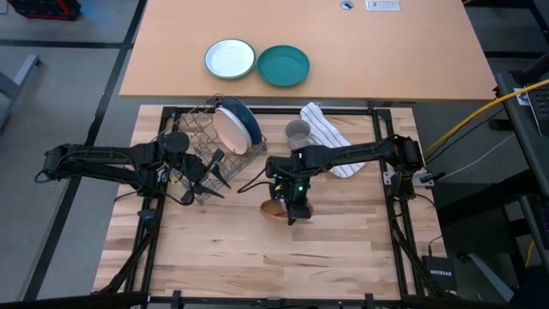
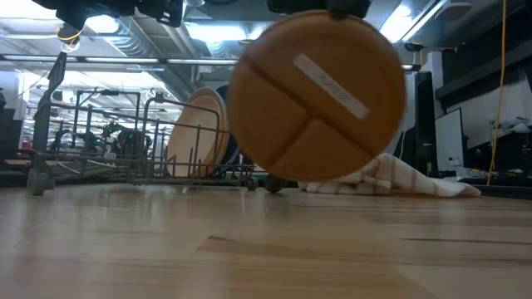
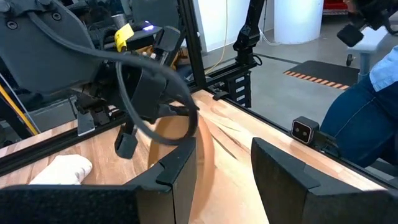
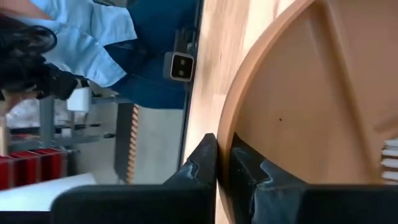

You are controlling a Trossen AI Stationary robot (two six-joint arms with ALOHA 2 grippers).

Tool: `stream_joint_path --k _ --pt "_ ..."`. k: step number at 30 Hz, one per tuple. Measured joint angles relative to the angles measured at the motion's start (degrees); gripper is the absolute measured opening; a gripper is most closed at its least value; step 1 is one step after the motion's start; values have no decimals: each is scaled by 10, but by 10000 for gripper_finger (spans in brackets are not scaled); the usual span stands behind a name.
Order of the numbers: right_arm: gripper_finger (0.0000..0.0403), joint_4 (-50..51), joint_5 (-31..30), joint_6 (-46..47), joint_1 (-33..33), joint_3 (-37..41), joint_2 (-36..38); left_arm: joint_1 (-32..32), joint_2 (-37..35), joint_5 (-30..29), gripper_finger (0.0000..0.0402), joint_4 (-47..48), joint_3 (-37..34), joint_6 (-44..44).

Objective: Sort dishes
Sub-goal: Put the brown plate into the dish rack

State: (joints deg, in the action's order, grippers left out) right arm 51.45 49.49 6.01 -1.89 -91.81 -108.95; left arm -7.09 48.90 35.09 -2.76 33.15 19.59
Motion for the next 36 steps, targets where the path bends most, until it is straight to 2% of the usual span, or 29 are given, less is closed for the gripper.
stream_joint_path --k 9,11,16,20,25,29,36 --pt "25 115 -29 47 0 0 0 0 1 -1 141 32 0 1" --pt "26 130 -36 47 0 0 0 0 7 -18 141 33 0 0" --pt "27 167 -56 48 0 0 0 0 49 -66 141 33 0 3" --pt "27 213 -70 49 0 0 0 0 100 -79 141 10 0 6" --pt "27 268 -65 49 0 0 0 0 165 -79 141 -45 0 6" --pt "28 308 -36 56 0 0 0 0 204 -79 141 -76 0 5" --pt "28 330 -18 74 0 0 0 0 224 -79 141 -85 0 5"
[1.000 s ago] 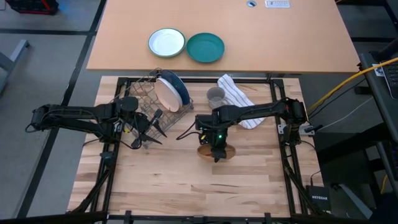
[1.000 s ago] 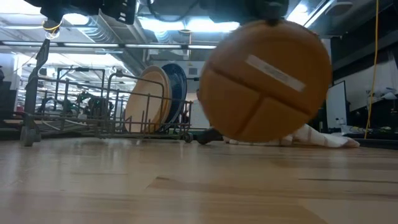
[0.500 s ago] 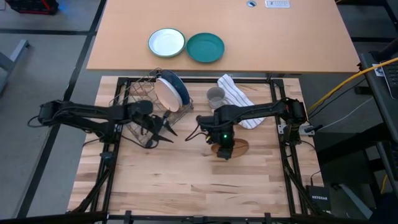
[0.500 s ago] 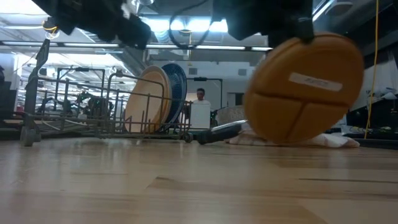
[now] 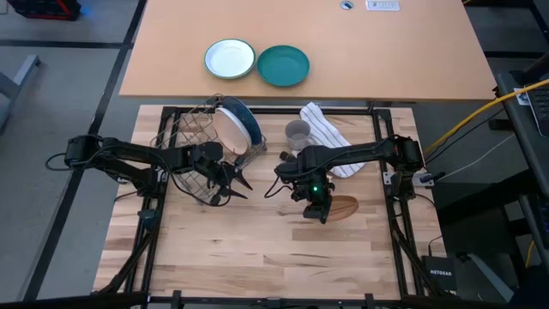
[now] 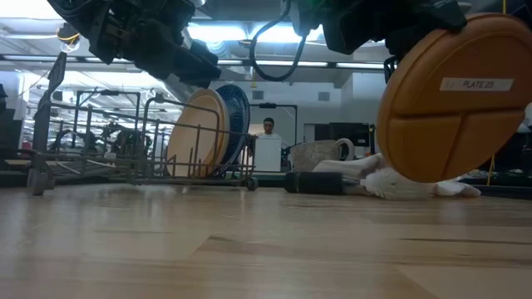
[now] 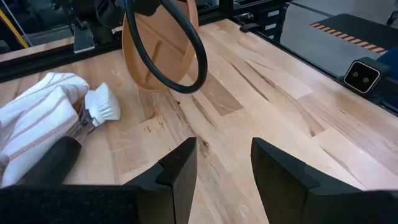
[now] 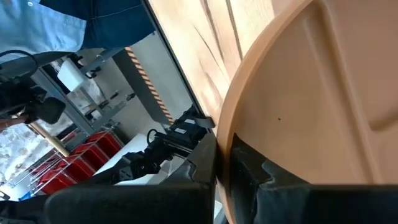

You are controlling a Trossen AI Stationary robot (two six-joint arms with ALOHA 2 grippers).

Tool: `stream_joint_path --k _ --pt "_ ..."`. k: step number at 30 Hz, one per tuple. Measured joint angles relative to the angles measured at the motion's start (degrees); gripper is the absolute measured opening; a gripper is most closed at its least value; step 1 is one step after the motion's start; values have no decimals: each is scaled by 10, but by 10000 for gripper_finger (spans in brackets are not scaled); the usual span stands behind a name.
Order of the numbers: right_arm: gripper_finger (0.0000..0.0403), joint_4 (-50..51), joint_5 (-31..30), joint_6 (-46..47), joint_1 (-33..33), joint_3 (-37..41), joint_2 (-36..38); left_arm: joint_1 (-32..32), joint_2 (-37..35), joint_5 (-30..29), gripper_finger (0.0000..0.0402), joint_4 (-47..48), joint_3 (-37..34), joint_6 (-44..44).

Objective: Sort dishes
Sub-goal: Put the brown plate into the dish rack

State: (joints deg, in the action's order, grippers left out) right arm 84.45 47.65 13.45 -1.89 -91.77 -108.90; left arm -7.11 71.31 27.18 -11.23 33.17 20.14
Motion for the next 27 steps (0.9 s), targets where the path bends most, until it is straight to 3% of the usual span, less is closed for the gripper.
stream_joint_path --k 3,6,20,27 --pt "28 6 -6 2 0 0 0 0 0 0 141 -2 0 0" --pt "26 15 -48 2 -4 0 0 0 0 0 141 -2 0 0" --pt "20 10 -401 -64 -114 0 0 29 0 0 141 -20 0 -2" --pt "22 3 -533 -65 -198 0 0 48 0 -7 141 -48 -1 -7"
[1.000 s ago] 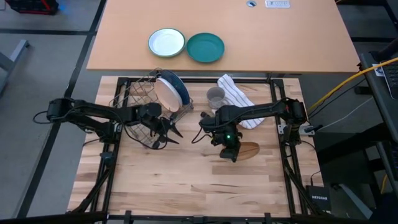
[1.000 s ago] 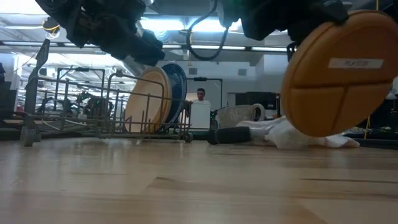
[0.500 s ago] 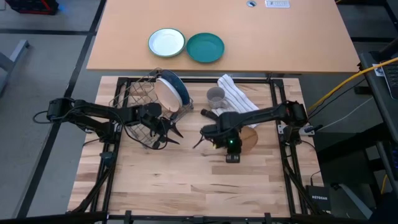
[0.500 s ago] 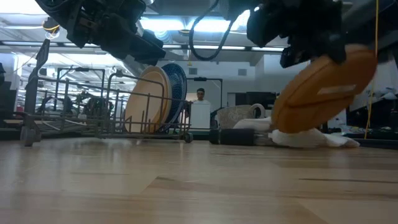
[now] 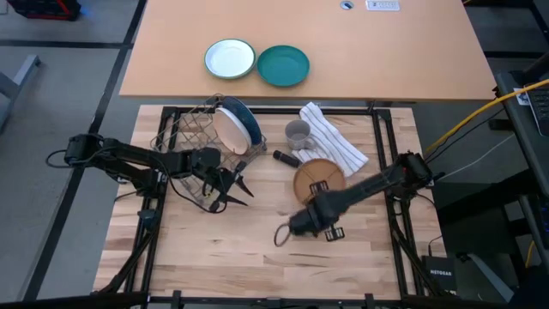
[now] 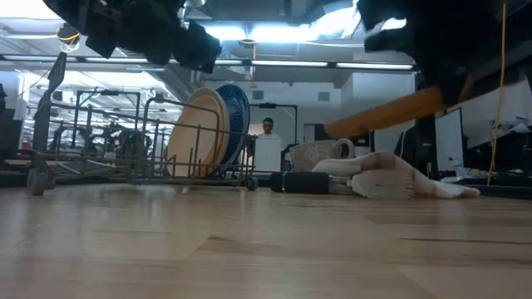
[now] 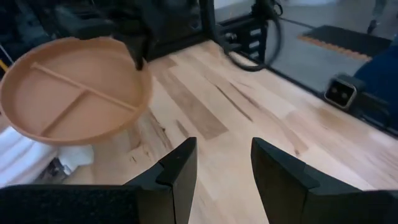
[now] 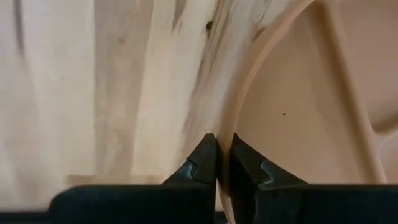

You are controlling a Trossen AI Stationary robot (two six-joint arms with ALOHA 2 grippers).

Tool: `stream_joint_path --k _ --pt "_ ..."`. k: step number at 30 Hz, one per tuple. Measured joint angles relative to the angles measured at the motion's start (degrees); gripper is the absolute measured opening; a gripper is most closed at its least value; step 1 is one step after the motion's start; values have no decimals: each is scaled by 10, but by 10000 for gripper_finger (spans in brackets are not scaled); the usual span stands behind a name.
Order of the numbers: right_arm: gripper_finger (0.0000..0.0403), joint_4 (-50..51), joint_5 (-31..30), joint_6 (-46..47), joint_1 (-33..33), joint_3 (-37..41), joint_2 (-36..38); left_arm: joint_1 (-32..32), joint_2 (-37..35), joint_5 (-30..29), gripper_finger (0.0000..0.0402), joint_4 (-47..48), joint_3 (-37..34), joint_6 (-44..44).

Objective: Sort dishes
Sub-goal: Put the brown plate into the dish rack

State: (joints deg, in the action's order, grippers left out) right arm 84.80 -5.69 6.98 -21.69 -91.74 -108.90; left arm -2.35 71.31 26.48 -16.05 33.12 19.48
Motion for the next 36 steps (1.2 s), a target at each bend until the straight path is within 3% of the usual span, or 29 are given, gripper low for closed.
stream_joint_path --k 7,11,21,26,36 --pt "20 -56 -163 -45 -76 0 0 13 0 -99 141 -101 0 -71" --pt "20 -108 -213 -82 -94 0 0 16 0 -177 141 -159 0 -123" --pt "20 -217 -228 -190 -77 0 0 16 0 -231 141 -206 9 -209" --pt "20 -248 -228 -209 -57 0 0 16 0 -305 141 -190 9 -211" --pt "20 -261 -222 -230 -30 0 0 15 0 -362 141 -121 9 -237"
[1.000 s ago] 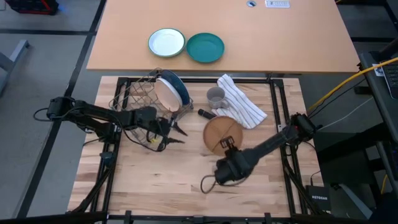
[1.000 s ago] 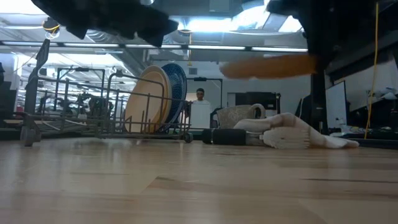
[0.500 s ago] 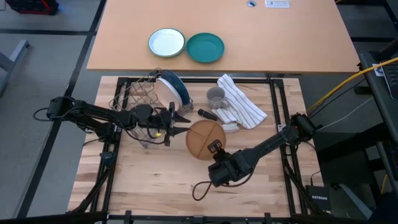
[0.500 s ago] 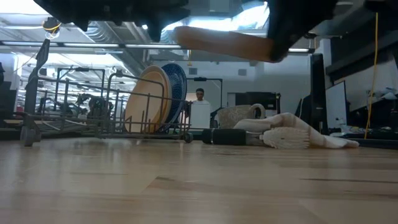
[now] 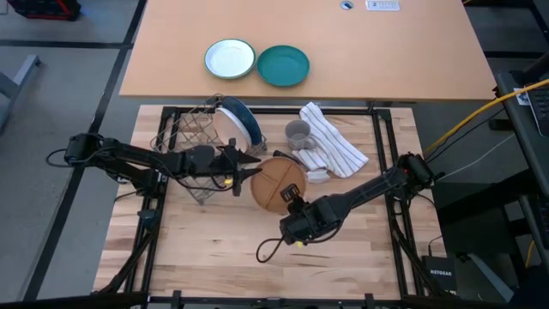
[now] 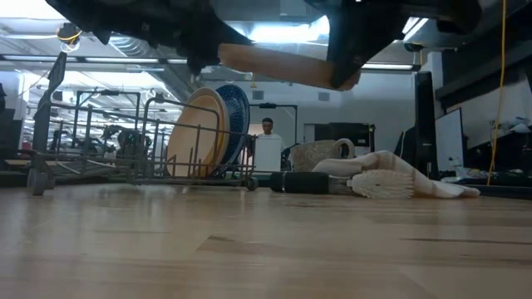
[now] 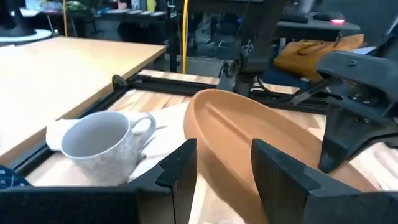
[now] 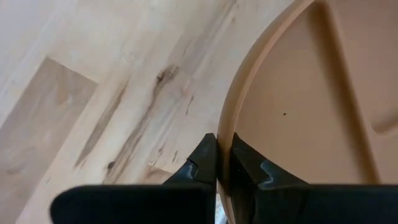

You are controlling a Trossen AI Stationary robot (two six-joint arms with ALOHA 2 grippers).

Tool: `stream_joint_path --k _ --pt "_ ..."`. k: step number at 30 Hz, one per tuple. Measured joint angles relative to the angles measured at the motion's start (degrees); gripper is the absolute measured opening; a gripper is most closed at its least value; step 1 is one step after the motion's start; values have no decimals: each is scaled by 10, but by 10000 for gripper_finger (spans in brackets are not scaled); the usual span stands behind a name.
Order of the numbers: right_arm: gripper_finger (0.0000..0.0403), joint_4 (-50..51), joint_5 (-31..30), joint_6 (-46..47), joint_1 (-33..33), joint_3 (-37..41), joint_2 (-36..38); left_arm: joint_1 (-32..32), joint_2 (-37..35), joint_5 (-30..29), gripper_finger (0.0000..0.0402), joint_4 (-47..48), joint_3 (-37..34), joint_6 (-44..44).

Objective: Sort dishes
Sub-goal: Put the brown plate into the dish rack

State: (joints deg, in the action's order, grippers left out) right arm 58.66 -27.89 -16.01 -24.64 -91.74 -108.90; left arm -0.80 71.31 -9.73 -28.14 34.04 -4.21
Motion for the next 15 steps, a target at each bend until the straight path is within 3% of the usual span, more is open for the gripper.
stream_joint_path --k 15 --pt "24 -44 10 -55 0 0 -1 0 0 -19 141 70 1 -51"
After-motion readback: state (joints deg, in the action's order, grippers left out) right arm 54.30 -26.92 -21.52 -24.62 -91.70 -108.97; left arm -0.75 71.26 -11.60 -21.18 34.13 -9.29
